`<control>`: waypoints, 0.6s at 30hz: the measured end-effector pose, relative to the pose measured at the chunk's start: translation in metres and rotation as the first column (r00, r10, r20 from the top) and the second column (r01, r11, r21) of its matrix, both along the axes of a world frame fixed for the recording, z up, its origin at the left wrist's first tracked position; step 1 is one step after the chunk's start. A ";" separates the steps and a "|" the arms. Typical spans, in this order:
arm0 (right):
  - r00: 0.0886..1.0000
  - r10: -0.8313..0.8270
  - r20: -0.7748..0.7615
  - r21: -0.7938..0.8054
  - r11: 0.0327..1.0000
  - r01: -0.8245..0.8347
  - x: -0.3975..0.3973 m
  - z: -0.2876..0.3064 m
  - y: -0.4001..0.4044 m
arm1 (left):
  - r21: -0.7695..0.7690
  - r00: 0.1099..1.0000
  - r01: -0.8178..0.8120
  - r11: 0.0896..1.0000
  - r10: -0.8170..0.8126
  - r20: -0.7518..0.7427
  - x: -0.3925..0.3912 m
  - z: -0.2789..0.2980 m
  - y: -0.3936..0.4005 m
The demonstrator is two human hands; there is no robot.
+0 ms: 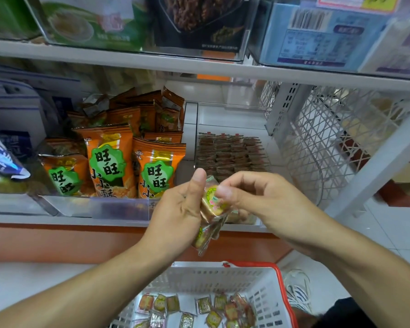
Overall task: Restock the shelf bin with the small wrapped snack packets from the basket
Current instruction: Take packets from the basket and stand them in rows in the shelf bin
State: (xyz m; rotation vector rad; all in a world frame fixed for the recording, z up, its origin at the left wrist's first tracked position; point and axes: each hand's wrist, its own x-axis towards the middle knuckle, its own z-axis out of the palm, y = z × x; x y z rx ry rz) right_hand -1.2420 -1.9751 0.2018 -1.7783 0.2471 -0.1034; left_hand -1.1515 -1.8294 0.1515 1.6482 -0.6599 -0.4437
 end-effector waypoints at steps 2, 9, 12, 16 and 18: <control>0.999 -0.011 -0.040 0.045 0.999 0.013 0.001 0.001 -0.003 | -0.011 0.999 0.029 1.000 -0.029 0.036 -0.001 -0.001 0.000; 0.984 0.056 -0.167 0.333 0.943 0.003 0.000 0.009 -0.018 | -0.012 0.991 0.103 0.995 -0.103 -0.081 -0.004 0.000 -0.001; 0.987 0.024 -0.159 0.513 0.856 0.062 0.001 0.010 -0.015 | -0.054 0.998 -0.022 0.998 0.019 -0.062 -0.006 0.003 -0.001; 0.977 -0.051 -0.208 0.503 0.851 0.151 0.002 0.005 -0.001 | -0.203 0.987 -0.154 0.967 0.159 0.005 -0.007 0.008 0.001; 0.967 -0.061 -0.247 0.521 0.833 0.185 0.001 0.001 0.006 | -0.275 0.977 -0.197 0.941 0.212 0.023 -0.005 0.011 0.001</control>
